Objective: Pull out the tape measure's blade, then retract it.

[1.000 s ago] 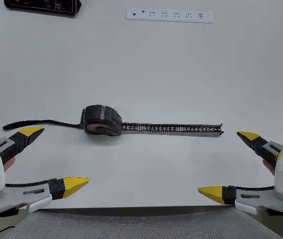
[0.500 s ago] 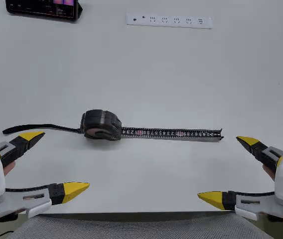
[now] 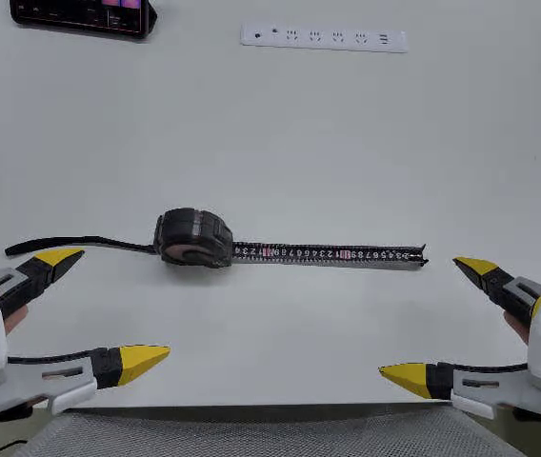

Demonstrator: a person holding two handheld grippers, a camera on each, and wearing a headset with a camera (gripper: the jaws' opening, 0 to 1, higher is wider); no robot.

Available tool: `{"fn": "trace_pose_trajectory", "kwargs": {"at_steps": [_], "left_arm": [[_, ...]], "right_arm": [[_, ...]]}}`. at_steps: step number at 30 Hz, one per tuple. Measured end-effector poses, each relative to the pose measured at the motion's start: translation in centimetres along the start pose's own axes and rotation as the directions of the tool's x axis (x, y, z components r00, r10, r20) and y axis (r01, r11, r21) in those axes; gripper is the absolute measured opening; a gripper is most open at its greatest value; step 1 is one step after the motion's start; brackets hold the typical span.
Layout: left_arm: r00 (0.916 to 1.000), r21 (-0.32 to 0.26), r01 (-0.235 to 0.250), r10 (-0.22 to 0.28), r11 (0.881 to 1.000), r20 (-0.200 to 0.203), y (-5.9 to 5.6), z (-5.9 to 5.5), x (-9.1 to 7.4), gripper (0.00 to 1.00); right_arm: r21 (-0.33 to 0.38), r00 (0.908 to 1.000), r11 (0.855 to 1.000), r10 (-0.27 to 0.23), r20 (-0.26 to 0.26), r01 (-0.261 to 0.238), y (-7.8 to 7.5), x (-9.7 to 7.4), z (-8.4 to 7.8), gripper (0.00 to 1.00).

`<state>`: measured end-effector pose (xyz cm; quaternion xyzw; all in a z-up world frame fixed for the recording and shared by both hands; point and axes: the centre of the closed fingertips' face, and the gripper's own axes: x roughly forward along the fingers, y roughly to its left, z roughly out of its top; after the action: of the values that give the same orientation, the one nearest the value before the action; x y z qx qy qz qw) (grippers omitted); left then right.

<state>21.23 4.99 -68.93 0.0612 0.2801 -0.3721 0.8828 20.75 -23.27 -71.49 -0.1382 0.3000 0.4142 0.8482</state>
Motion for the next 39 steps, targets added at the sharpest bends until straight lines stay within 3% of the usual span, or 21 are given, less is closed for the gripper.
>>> {"fn": "trace_pose_trajectory", "kwargs": {"at_steps": [19, 39], "left_arm": [[1.0000, 0.004, 0.000, 0.000, 1.000, 0.002, -0.1, 0.3, 0.3, 0.86], [1.0000, -0.015, -0.002, 0.002, 1.000, -0.001, -0.2, 1.1, 2.5, 0.87]], "right_arm": [[-0.006, 1.0000, 1.000, 0.001, 0.003, -0.001, 0.0, 0.0, 0.3, 0.97], [-0.012, 1.0000, 1.000, 0.000, 0.009, 0.000, -0.6, 0.2, 0.7, 0.97]]}}
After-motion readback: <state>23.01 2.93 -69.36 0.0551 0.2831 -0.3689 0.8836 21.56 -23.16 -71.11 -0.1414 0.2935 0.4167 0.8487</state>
